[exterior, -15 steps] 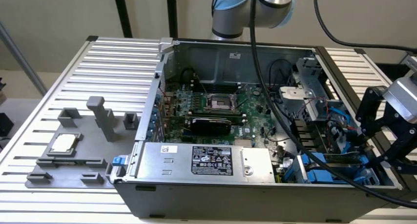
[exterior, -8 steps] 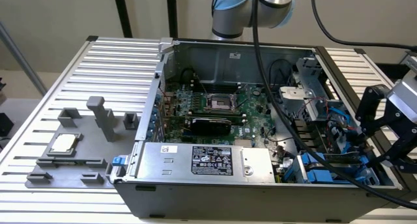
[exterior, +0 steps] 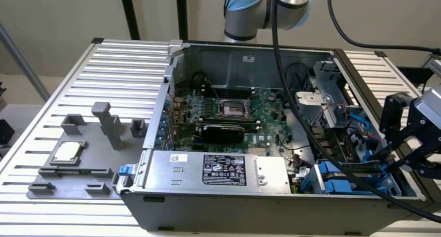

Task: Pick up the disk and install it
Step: 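Insert the first disk wire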

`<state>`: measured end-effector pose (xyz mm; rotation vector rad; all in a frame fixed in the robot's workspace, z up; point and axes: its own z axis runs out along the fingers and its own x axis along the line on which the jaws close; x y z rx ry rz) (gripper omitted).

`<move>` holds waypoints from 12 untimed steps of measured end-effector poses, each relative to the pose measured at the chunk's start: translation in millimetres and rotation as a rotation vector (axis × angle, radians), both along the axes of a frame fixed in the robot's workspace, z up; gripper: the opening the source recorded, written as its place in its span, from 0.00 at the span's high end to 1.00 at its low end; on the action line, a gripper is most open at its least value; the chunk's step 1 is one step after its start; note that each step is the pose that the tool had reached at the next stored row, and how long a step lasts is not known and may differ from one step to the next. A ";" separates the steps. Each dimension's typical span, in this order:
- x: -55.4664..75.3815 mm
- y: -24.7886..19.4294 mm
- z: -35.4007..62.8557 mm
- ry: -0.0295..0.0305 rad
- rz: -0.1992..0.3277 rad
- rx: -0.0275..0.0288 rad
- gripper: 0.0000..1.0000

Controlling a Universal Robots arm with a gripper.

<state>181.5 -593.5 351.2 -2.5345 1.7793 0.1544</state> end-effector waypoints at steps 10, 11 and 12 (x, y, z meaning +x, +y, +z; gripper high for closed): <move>2.8 -0.1 -2.1 0.0029 0.050 0.0059 0.85; 2.8 0.0 -2.2 0.0032 0.055 0.0069 0.85; 2.9 0.0 -2.2 0.0035 0.059 0.0080 0.85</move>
